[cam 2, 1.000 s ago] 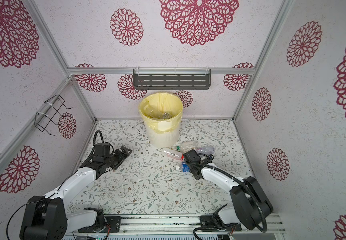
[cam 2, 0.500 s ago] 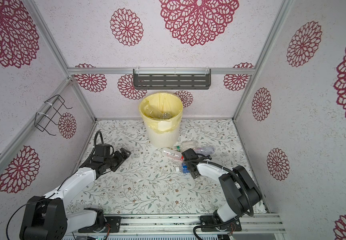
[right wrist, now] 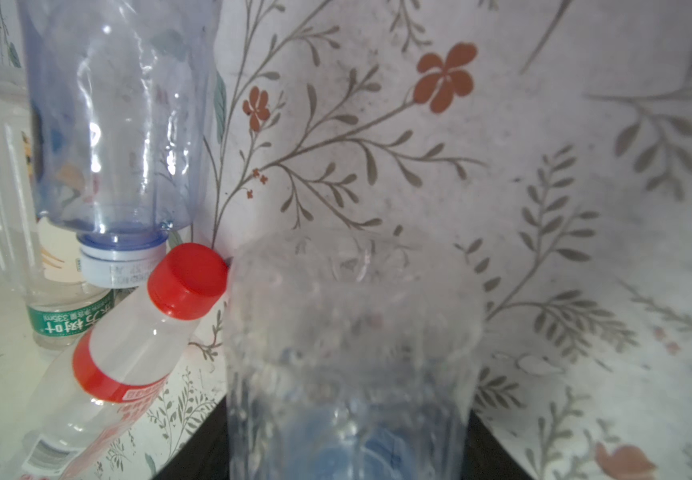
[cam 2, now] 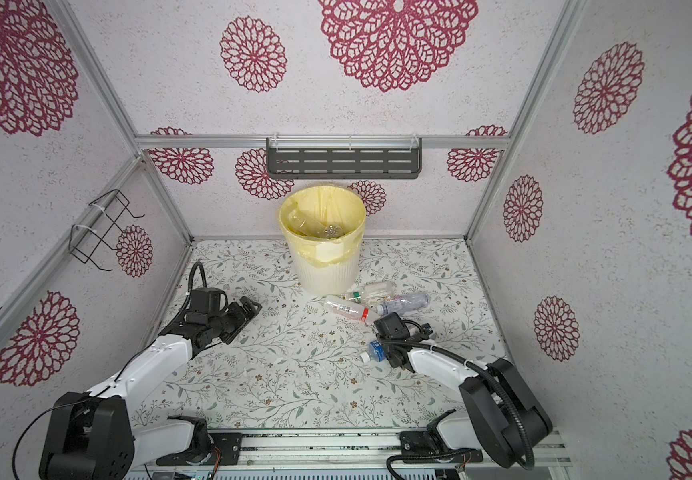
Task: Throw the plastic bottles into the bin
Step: 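Lower the right gripper onto the large blue-label water bottle and close it, then lift the blue-label bottle with the right gripper and carry it over the bin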
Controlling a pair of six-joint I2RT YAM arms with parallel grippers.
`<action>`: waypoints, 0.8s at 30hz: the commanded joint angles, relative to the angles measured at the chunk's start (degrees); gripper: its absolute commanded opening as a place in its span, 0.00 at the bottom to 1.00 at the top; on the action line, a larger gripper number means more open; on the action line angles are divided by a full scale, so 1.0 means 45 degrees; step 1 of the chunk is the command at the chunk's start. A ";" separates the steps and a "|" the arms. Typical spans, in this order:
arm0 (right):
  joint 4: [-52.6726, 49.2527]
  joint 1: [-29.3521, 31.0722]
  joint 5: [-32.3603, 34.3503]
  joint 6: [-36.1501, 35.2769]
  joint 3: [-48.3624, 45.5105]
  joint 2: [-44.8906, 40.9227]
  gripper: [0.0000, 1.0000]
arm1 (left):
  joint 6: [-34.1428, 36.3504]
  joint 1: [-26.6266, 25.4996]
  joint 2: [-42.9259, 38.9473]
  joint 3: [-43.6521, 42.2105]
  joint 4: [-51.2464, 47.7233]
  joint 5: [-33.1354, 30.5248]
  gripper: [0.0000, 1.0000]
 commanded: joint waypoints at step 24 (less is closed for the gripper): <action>-0.0917 0.0839 -0.0060 -0.2849 -0.0154 -0.3376 0.51 | -0.0708 -0.0075 0.0274 -0.0099 0.0800 0.1392 0.97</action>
